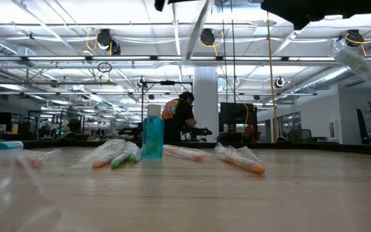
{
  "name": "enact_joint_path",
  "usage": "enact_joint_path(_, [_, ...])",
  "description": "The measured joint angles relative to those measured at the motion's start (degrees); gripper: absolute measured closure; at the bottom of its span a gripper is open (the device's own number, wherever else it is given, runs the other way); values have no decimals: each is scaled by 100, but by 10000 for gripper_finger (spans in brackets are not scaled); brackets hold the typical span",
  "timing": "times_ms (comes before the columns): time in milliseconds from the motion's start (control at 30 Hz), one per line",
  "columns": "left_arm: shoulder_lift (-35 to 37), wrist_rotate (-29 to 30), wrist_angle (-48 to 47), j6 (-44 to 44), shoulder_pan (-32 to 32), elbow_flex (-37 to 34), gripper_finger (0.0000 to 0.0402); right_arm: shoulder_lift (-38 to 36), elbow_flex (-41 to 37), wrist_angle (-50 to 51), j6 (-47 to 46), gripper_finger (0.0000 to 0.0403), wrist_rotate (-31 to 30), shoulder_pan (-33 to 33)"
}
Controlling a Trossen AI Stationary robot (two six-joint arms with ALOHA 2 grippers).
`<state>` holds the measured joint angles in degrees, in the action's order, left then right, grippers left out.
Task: Pick & Place toothbrushing station
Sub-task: Put the green toothbrush into the top section of the transparent organizer
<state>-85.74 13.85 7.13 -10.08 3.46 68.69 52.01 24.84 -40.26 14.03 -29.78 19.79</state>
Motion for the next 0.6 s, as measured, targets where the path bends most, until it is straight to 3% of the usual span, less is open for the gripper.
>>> enact_joint_path(233, [-415, -572, 605, -73, 2, 0, 400, 736, 2, -1246, -356, 225, 550, -447])
enact_joint_path(433, [-520, -634, 773, -52, 0, -2, 400, 1036, 27, -1456, -1110, 174, 1432, -946])
enact_joint_path(600, [-517, -697, 924, -35, 0, 0, 400, 1505, 393, -1440, -1295, 167, 1846, -1202])
